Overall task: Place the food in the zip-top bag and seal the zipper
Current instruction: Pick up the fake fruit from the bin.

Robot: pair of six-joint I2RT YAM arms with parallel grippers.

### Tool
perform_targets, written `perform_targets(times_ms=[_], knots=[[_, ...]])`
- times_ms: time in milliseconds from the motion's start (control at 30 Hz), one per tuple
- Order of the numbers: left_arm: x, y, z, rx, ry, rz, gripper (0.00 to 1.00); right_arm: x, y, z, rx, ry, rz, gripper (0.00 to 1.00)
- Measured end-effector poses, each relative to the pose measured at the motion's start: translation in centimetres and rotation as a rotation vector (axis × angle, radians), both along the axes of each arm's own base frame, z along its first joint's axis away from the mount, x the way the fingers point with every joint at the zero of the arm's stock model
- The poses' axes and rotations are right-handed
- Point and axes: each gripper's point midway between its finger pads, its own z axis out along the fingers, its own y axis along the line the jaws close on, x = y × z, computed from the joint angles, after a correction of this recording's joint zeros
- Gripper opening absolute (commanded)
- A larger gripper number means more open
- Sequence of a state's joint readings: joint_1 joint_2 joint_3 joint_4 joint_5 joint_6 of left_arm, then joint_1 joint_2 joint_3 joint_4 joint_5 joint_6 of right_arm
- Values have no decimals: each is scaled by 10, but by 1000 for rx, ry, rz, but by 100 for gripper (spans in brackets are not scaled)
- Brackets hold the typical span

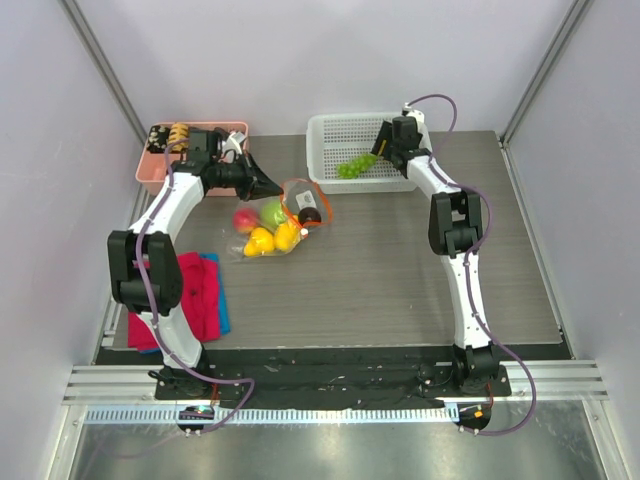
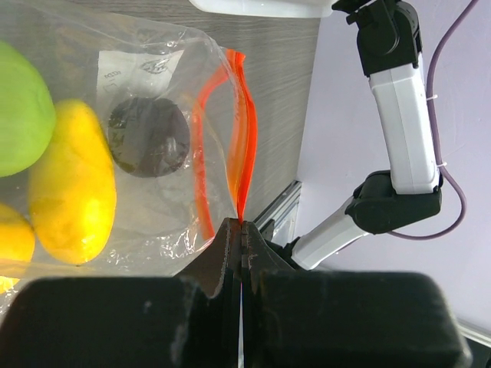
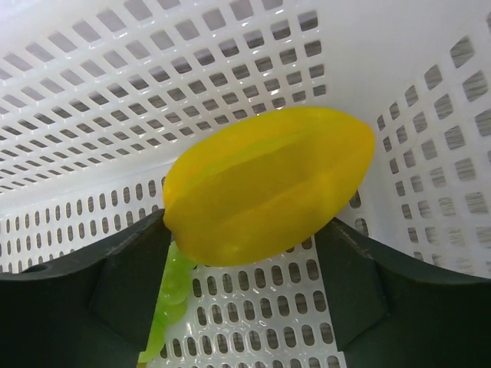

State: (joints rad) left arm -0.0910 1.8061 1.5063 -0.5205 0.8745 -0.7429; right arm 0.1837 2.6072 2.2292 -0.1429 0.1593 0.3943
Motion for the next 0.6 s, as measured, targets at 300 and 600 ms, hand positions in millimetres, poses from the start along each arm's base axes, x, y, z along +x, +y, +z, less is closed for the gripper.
perform_targets(times_ms=[300,600], knots=[[0,1,-3,7,-8,-7,0,3,-1,3,-8,-21,-1,45],[1,4,-4,10,-4,-2,0,-19,2,27,6,-22,45,14]])
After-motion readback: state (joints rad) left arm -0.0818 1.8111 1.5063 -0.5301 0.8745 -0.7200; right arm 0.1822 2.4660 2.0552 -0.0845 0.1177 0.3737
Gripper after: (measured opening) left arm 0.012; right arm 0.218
